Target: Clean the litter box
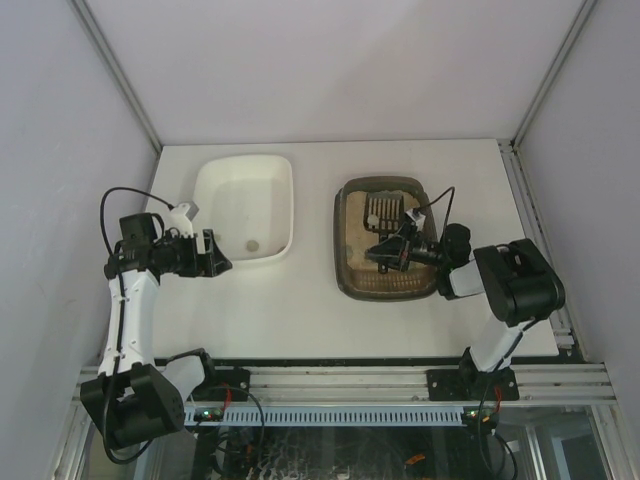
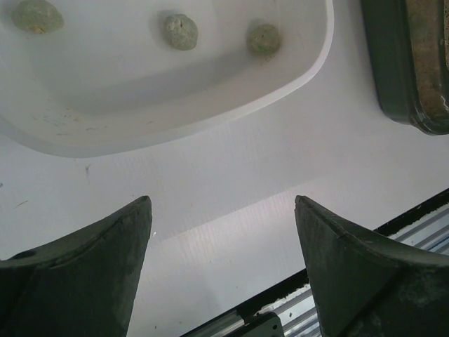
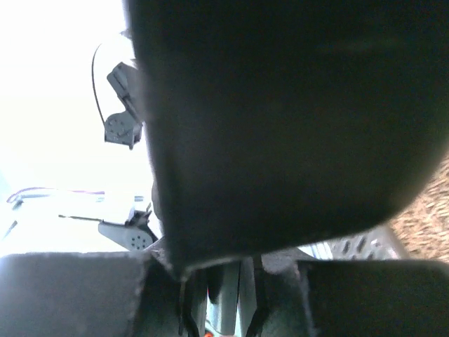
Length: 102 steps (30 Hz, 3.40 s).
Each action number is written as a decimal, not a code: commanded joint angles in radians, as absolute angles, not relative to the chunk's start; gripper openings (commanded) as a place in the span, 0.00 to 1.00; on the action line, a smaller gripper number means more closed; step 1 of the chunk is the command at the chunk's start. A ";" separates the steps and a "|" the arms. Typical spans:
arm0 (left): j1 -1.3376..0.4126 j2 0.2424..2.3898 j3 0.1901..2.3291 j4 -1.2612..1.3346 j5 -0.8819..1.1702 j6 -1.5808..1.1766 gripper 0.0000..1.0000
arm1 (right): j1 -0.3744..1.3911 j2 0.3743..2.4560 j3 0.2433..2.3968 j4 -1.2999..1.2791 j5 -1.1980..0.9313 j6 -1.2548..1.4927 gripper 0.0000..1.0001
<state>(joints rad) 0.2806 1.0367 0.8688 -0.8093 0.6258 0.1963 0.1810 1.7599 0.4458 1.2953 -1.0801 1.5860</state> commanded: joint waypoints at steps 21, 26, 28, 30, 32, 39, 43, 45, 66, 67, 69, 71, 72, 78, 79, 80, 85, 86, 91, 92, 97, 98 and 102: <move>0.268 0.888 1.117 -0.848 0.424 0.226 0.88 | 0.475 1.421 0.944 0.091 -0.826 0.676 0.00; 0.282 0.911 1.168 -0.861 0.288 0.176 0.87 | 0.538 1.628 1.029 0.279 -0.879 0.848 0.00; 0.307 0.916 1.168 -0.849 0.247 0.143 0.87 | 0.589 1.700 1.158 0.122 -0.799 0.747 0.00; 0.357 0.924 1.173 -0.848 0.249 0.112 0.87 | 0.660 1.777 1.336 -0.145 -0.666 0.612 0.00; 0.412 0.923 1.176 -0.846 0.276 0.091 0.87 | 0.713 1.878 1.530 -0.379 -0.553 0.524 0.00; 0.451 0.893 1.152 -0.858 0.272 0.110 0.87 | 0.872 2.183 2.078 -0.873 -0.179 0.318 0.00; 0.451 0.880 1.125 -0.847 0.263 0.108 0.87 | 0.947 2.281 2.252 -1.032 0.047 0.239 0.00; 0.450 0.883 1.115 -0.842 0.260 0.100 0.87 | 0.976 2.323 2.312 -1.077 0.164 0.204 0.00; 0.441 0.941 1.168 -0.886 0.435 0.058 0.88 | 0.973 2.014 2.053 -0.780 0.263 0.218 0.00; 0.431 0.948 1.184 -0.889 0.453 0.037 0.88 | 0.944 1.953 1.991 -0.731 0.197 0.246 0.00; 0.378 0.940 1.204 -0.838 0.428 -0.050 1.00 | 0.883 1.851 1.903 -0.674 0.087 0.300 0.00; 0.267 0.923 1.215 -0.758 0.270 -0.168 1.00 | 0.824 1.769 1.838 -0.653 0.013 0.335 0.00; 0.191 0.923 1.223 -0.727 0.172 -0.212 1.00 | 0.782 1.727 1.800 -0.644 -0.028 0.349 0.00; -0.319 1.114 1.377 -0.690 -0.388 -0.371 1.00 | 0.529 1.444 1.401 -0.452 -0.385 0.518 0.00; -0.373 1.162 1.407 -0.691 -0.400 -0.378 1.00 | 0.486 1.396 1.325 -0.420 -0.422 0.548 0.00; -0.421 1.208 1.430 -0.688 -0.413 -0.389 1.00 | 0.448 1.344 1.263 -0.403 -0.437 0.564 0.00; -0.621 1.385 1.466 -0.572 -0.488 -0.466 0.97 | 0.349 1.070 1.102 -0.429 -0.400 0.574 0.00; -0.632 1.409 1.464 -0.536 -0.495 -0.501 0.96 | 0.337 1.019 1.081 -0.435 -0.393 0.578 0.00; -0.679 1.555 1.507 -0.397 -0.490 -0.602 0.93 | 0.278 0.824 1.037 -0.510 -0.355 0.585 0.00; -0.693 1.591 1.526 -0.389 -0.498 -0.606 0.94 | 0.268 0.798 1.037 -0.538 -0.327 0.583 0.00; -0.768 1.725 1.571 -0.355 -0.566 -0.597 0.94 | 0.218 0.709 1.026 -0.661 -0.228 0.582 0.00; -0.781 1.746 1.577 -0.347 -0.583 -0.580 0.94 | 0.211 0.694 1.018 -0.665 -0.230 0.583 0.00; -0.802 1.833 1.607 -0.351 -0.598 -0.545 0.94 | 0.201 0.668 0.998 -0.672 -0.244 0.586 0.00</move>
